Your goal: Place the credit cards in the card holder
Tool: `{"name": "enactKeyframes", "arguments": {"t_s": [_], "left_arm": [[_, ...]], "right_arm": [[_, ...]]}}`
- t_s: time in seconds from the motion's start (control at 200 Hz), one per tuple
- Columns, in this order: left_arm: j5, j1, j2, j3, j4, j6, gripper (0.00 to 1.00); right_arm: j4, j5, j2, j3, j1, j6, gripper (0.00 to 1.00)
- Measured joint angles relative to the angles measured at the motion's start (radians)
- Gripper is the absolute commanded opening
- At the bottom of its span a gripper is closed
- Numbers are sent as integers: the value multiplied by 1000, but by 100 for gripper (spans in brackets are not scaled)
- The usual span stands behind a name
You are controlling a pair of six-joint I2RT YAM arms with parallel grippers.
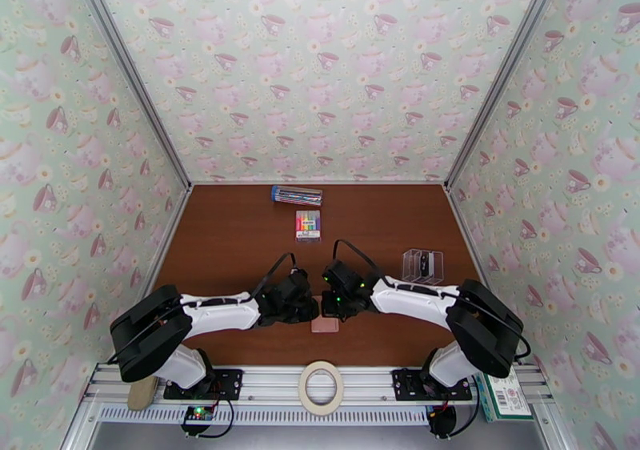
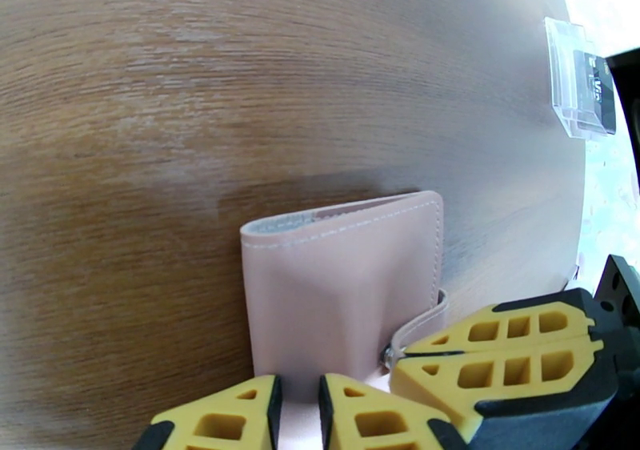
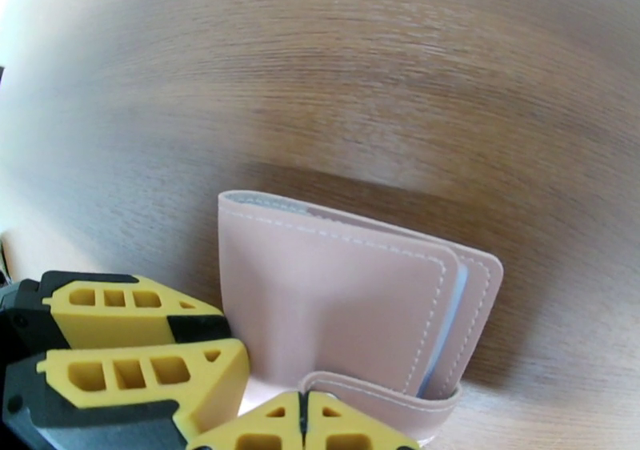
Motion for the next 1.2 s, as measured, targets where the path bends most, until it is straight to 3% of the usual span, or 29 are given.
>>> {"name": "enactKeyframes", "arguments": {"t_s": [0.591,0.626,0.731,0.791,0.951,1.197], "left_arm": [[-3,0,-5,0,-3,0,25],[-5,0,-11,0,-11,1,26],[-19,0,-42,0,-41,10,39],[-37,0,-71,0,-69,11,49],[-107,0,-173,0,-169,34,69],[-313,16,-466,39,-349,118,81]], "right_arm": [[-24,17,-26,2,0,-1,0],[-31,23,-29,6,0,-3,6],[-49,35,-40,14,1,-8,41],[-68,50,-54,19,0,-21,52],[-119,98,-115,46,-1,-49,62],[-183,243,-260,145,-6,-140,73]]}}
